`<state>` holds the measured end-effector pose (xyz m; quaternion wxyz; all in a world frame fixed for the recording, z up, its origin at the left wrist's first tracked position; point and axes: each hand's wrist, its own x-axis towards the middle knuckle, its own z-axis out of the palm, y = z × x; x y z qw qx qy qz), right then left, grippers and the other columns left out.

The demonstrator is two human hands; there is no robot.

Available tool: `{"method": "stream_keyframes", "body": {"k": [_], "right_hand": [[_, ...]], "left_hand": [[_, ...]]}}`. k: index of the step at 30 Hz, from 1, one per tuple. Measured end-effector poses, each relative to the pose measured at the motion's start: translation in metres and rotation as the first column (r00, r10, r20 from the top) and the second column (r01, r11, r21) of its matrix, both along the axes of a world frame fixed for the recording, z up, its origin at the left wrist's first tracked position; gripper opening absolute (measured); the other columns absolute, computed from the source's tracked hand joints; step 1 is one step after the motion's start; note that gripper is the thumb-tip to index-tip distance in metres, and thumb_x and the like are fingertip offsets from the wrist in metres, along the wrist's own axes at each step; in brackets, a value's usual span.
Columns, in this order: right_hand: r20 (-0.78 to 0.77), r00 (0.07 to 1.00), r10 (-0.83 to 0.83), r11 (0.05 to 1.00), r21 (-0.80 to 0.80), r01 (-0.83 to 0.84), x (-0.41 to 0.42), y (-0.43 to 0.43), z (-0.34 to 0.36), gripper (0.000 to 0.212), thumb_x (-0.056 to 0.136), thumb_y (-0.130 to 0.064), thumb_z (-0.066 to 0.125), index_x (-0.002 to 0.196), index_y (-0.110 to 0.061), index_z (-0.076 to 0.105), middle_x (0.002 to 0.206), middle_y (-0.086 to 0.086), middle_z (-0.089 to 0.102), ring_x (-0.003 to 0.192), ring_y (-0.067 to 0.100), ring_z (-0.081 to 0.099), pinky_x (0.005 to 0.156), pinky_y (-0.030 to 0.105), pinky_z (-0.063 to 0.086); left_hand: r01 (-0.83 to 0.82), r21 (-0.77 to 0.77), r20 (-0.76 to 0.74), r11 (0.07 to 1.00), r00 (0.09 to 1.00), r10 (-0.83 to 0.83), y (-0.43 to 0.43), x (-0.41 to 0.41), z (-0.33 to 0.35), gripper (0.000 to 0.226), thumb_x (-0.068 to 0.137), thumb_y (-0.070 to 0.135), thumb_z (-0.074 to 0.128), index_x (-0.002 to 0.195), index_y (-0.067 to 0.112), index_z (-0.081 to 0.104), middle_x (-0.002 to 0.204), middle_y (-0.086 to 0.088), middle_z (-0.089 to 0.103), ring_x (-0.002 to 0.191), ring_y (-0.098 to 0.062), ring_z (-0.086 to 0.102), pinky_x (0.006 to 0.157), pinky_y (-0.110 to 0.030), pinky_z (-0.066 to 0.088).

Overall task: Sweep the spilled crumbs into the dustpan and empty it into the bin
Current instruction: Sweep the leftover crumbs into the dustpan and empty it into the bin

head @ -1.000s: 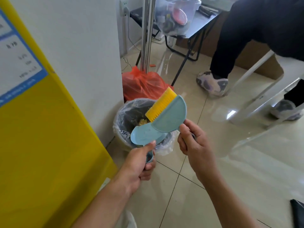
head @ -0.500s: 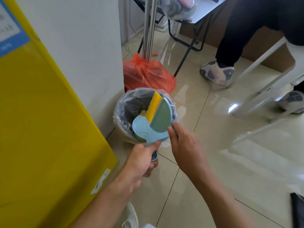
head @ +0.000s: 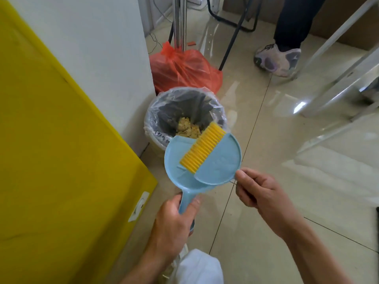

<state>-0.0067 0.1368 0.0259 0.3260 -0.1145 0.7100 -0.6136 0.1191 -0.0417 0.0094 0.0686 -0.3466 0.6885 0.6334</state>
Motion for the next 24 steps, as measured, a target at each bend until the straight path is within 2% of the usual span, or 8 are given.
{"method": "stream_keyframes", "body": {"k": [3,5,8,11,15,19,22,24], "right_hand": [[0.126,0.983,0.133,0.99,0.036,-0.139,0.021,0.008,-0.021,0.028,0.1,-0.031,0.054,0.08,-0.023,0.072,0.053,0.005,0.038,0.052,0.016,0.025,0.051,0.023,0.024],[0.197,0.965,0.174,0.979,0.069,-0.191,0.034,0.006,-0.041,0.029,0.103,-0.031,0.053,0.081,-0.023,0.07,0.055,0.004,0.043,0.051,0.015,0.027,0.051,0.023,0.026],[0.267,0.953,0.146,0.979,0.102,-0.179,0.051,-0.007,-0.074,0.032,0.105,-0.032,0.05,0.088,-0.017,0.071,0.057,0.005,0.046,0.05,0.014,0.03,0.049,0.022,0.028],[0.315,0.948,0.041,0.977,0.186,-0.104,0.059,-0.031,-0.111,0.038,0.107,-0.034,0.044,0.096,-0.006,0.067,0.056,0.0,0.045,0.049,0.012,0.033,0.047,0.021,0.029],[0.228,0.973,-0.046,0.928,0.37,-0.043,0.056,-0.064,-0.154,0.042,0.106,-0.039,0.042,0.092,-0.007,0.065,0.059,-0.004,0.052,0.052,0.009,0.045,0.056,0.027,0.039],[0.167,0.986,0.018,0.864,0.493,-0.1,0.048,-0.077,-0.188,0.041,0.107,-0.04,0.04,0.094,-0.011,0.066,0.072,-0.002,0.061,0.064,0.012,0.056,0.061,0.029,0.044],[0.159,0.985,0.063,0.831,0.539,-0.14,0.052,-0.075,-0.209,0.039,0.107,-0.04,0.039,0.1,-0.012,0.065,0.086,-0.002,0.067,0.08,0.017,0.064,0.071,0.033,0.049],[0.148,0.988,0.049,0.823,0.555,-0.124,0.055,-0.069,-0.218,0.036,0.106,-0.042,0.041,0.102,-0.014,0.064,0.09,0.001,0.068,0.082,0.021,0.066,0.071,0.033,0.049]], "left_hand": [[0.045,-0.073,0.039,0.996,0.998,-0.042,0.003,0.037,-0.019,0.04,0.079,0.047,0.064,0.053,0.023,0.047,0.042,0.008,0.042,0.04,-0.005,0.037,0.042,-0.015,0.031],[0.012,-0.065,0.087,0.998,0.996,-0.006,0.003,0.051,-0.036,0.036,0.078,0.047,0.063,0.052,0.025,0.049,0.043,0.008,0.041,0.041,-0.004,0.037,0.043,-0.017,0.03],[0.011,-0.084,0.144,0.996,0.99,0.002,0.001,0.054,-0.069,0.045,0.09,0.038,0.067,0.055,0.02,0.046,0.043,0.01,0.044,0.043,-0.005,0.039,0.048,-0.023,0.03],[0.07,-0.179,0.185,0.981,0.982,-0.036,-0.005,0.04,-0.105,0.041,0.094,0.038,0.064,0.061,0.018,0.049,0.047,0.008,0.046,0.046,-0.007,0.04,0.051,-0.029,0.033],[0.072,-0.172,0.151,0.982,0.987,-0.046,-0.012,0.02,-0.147,0.038,0.097,0.038,0.059,0.063,0.021,0.053,0.053,0.003,0.045,0.051,-0.012,0.04,0.052,-0.031,0.036],[0.072,-0.202,0.15,0.977,0.988,-0.042,-0.019,0.011,-0.182,0.036,0.096,0.031,0.062,0.062,0.024,0.055,0.051,0.007,0.05,0.048,-0.005,0.042,0.052,-0.027,0.037],[0.147,-0.331,0.169,0.932,0.981,-0.094,-0.024,0.015,-0.204,0.028,0.092,0.027,0.068,0.067,0.022,0.059,0.059,0.007,0.056,0.054,-0.007,0.05,0.057,-0.028,0.043],[0.187,-0.426,0.168,0.885,0.978,-0.126,-0.022,0.017,-0.214,0.022,0.088,0.024,0.072,0.073,0.013,0.06,0.067,0.001,0.059,0.062,-0.018,0.055,0.059,-0.03,0.045]]}}
